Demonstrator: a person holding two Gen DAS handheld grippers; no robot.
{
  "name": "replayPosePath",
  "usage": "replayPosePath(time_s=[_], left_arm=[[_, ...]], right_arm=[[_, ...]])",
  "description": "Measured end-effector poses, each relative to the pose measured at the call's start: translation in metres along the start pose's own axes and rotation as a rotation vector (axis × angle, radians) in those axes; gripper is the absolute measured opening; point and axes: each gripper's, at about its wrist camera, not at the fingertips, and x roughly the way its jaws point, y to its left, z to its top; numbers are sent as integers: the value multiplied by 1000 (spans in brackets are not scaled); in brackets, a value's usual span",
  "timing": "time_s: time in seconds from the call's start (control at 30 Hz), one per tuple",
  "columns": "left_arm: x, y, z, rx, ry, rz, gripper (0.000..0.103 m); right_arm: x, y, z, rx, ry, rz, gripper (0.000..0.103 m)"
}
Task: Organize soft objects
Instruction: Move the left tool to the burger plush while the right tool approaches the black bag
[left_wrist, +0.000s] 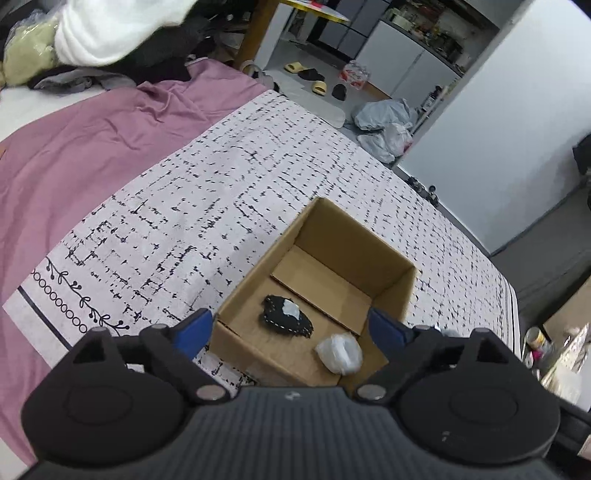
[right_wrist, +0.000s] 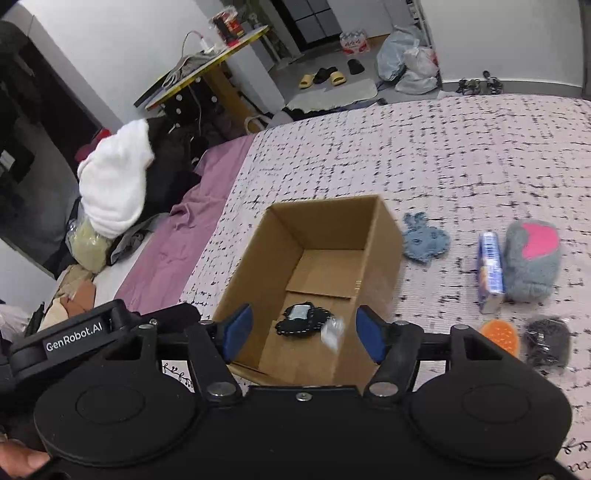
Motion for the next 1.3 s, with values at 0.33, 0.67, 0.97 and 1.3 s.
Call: replayPosePath(time_s=[0.33,0.67,0.97,1.3], left_arm=[[-13,-41,-17,111,-26,-38,92],[-23,-76,-40,211,-36,-24,100],[-26,-98,-54,265,-32,-12,101],[-10,-128,-79,328,-6,-7,101]], right_arm=[[-53,-68,-13,101,-55,-58,73],[-88,-112,-14,132,-114,-43,82],[-99,-144,-22,138,-114,-41,89],[-99,-183,-29,171,-111,-9,89]])
